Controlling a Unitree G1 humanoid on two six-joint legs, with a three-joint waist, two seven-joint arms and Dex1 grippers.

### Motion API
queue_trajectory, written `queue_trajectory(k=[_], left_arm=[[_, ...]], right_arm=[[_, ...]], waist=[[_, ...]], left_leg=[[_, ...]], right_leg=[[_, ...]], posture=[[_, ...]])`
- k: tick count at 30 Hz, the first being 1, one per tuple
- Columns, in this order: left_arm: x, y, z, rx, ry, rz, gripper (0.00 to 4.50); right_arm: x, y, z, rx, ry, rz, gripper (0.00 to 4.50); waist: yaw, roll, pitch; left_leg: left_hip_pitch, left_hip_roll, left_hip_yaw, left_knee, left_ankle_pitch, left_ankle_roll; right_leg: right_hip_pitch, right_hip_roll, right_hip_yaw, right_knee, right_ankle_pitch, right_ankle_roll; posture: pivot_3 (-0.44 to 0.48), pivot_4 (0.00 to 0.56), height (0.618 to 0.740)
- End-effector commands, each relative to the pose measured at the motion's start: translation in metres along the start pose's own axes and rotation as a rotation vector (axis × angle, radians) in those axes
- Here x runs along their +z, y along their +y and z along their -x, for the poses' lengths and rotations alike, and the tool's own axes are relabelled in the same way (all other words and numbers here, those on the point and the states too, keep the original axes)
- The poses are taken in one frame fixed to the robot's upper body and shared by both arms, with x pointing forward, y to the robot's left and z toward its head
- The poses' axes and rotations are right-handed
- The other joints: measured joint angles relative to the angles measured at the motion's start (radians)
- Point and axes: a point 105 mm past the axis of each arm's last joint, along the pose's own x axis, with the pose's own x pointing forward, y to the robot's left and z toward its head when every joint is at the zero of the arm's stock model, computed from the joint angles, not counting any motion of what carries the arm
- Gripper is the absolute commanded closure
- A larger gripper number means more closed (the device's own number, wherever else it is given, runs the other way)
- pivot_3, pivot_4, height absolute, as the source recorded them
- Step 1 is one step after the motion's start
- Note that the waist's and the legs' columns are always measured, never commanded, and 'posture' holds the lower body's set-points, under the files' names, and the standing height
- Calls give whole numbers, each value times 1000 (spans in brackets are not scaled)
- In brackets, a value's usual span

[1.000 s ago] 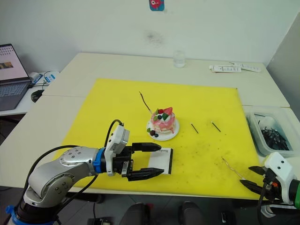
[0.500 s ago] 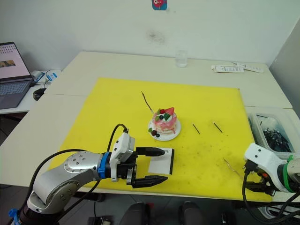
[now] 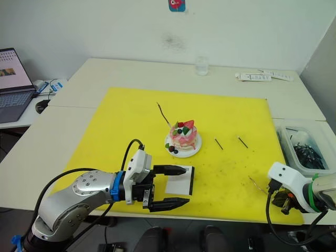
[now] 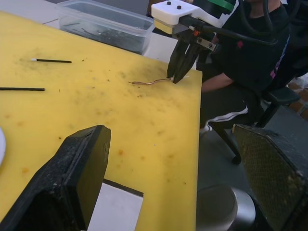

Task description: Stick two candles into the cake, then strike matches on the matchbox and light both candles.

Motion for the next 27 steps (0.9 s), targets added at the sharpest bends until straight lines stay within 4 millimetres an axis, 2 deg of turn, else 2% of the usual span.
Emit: queue_trajectory(k=[1, 4, 8, 11, 15, 19, 21, 27], left_arm=[[7, -6, -4, -23, -23, -47, 0], [6, -5, -4, -22, -23, -48, 0], [8, -2, 3, 15, -37, -27, 0], [11, 5, 10, 76, -58, -12, 0], [11, 15, 19, 175, -73, -3, 0], [16, 30, 30, 311, -122, 8, 0], [18, 39, 36, 374, -135, 6, 0], [22, 58, 51, 495, -161, -3, 0]], right_arm=[[6, 2, 0, 18, -17, 1, 4462], [8, 2, 2, 27, -25, -11, 4462], [33, 3, 21, 54, -159, 6, 4462], [68, 6, 36, 65, -376, 44, 4462], [127, 20, 52, 105, -772, 77, 4462], [177, 23, 49, 24, -1119, 69, 4462], [194, 23, 45, 3, -1257, 39, 4462], [219, 23, 18, -99, -1420, 46, 4462]], waist=[[0, 0, 0], [0, 0, 0], [-2, 0, 0], [-3, 0, 0], [-6, -2, 0], [-6, -2, 0], [-6, -1, 0], [-5, -1, 0]], left_leg=[[0, 0, 0, 0, 0, 0], [0, 0, 0, 0, 0, 0], [0, 0, 0, 0, 0, 0], [1, 1, 0, 0, 0, 0], [1, 1, -1, -1, 0, 0], [0, 1, -2, 0, 0, 0], [-1, 1, -2, 0, 0, 0], [-1, 1, 0, 0, 0, 0]], right_leg=[[0, 0, 0, 0, 0, 0], [0, 0, 0, 0, 0, 0], [0, 0, 0, 0, 0, 0], [0, 1, 0, 0, 0, 0], [0, 2, 0, 1, 0, 0], [0, 2, 0, 1, 0, 0], [-1, 2, 0, 1, 0, 0], [-1, 0, 1, 1, 1, 0]], posture=[[0, 150, 740], [0, 150, 740], [0, 150, 740], [0, 150, 740], [0, 150, 740], [0, 150, 740], [0, 150, 740], [0, 150, 740]])
